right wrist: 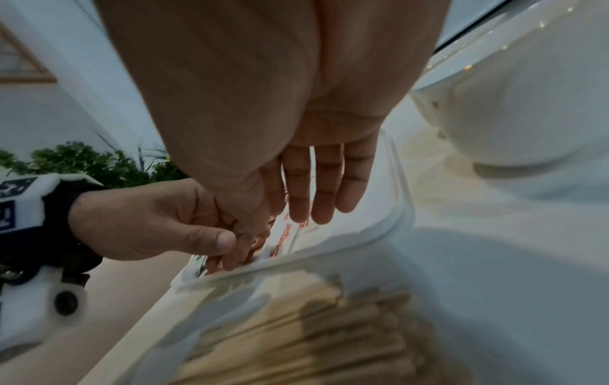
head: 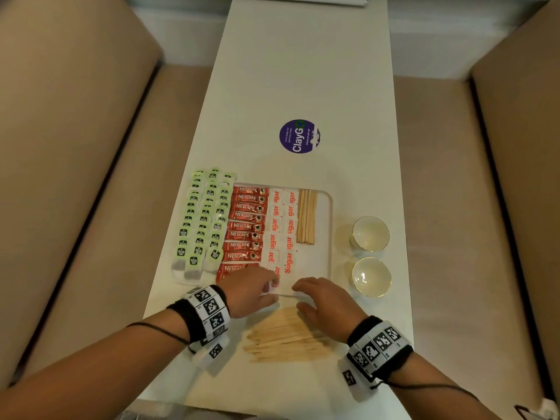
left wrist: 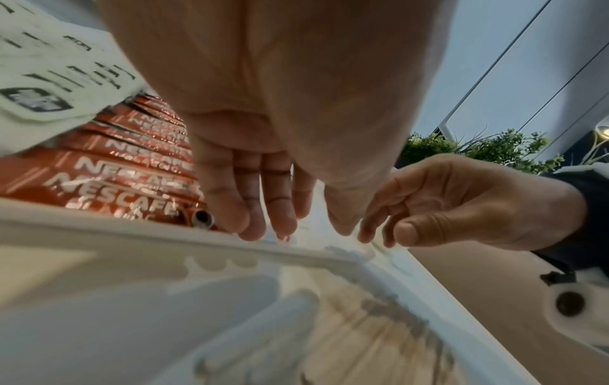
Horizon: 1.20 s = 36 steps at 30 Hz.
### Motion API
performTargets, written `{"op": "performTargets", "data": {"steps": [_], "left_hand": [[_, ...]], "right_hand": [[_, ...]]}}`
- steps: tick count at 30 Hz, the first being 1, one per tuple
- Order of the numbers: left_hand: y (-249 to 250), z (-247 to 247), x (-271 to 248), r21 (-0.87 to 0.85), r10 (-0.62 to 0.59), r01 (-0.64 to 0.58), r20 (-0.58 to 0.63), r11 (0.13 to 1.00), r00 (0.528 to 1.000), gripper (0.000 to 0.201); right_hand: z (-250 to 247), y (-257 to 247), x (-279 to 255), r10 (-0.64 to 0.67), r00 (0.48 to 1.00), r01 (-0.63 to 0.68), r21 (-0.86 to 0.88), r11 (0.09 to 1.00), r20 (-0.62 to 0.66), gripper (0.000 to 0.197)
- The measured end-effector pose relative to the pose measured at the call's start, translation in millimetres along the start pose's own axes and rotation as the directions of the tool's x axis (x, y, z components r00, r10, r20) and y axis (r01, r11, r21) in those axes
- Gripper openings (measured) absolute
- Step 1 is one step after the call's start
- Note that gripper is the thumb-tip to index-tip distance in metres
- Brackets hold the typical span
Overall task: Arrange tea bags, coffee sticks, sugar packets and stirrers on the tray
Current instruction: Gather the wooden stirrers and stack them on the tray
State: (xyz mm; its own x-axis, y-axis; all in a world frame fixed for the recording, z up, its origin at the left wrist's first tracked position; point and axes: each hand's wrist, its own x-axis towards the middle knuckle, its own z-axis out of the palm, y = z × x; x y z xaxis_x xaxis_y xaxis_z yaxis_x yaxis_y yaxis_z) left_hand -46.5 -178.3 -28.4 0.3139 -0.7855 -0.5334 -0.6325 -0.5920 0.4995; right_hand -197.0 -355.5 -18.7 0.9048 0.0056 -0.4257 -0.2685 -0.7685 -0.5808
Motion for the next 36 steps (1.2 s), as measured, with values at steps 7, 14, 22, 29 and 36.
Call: {"op": "performTargets", "data": {"steps": [7,14,22,29,36], "left_hand": [[10.9,33.9,-30.1,0.080,-0.026,0.022,0.047,0.997,0.999,0.062],[23.0,59.1,-43.1,0.277,-0.017,0.018,-0.004,0.961,1.000,0.075],[30.0,72.3,-45.9,0.296,-0.064,0.072,-0.038,0.952,0.997,0.067],[32.2,71.3,-36.3,0.230,-0.105,0.106,-0.017,0.967,0.994,0.048],[32.9,69.9,-30.8,0.176,-0.137,0.134,0.006,0.975,0.991,0.027]], "right_hand": [[29.6,-15.4,-11.9,-0.081,0.989,0.099,-0.144,0.985,0.122,0.033],[62.2,-6.2,-10.7,-0.181,0.974,0.213,-0.273,0.938,0.135,0.067],[66.0,0.1,-11.0,-0.175,0.982,0.189,-0.319,0.929,0.073,0.065],[61.8,-1.9,-6.6,-0.166,0.984,0.179,-0.354,0.918,0.065,0.043],[56.9,-4.1,-3.5,-0.146,0.986,0.164,-0.329,0.930,0.079,0.029]]}}
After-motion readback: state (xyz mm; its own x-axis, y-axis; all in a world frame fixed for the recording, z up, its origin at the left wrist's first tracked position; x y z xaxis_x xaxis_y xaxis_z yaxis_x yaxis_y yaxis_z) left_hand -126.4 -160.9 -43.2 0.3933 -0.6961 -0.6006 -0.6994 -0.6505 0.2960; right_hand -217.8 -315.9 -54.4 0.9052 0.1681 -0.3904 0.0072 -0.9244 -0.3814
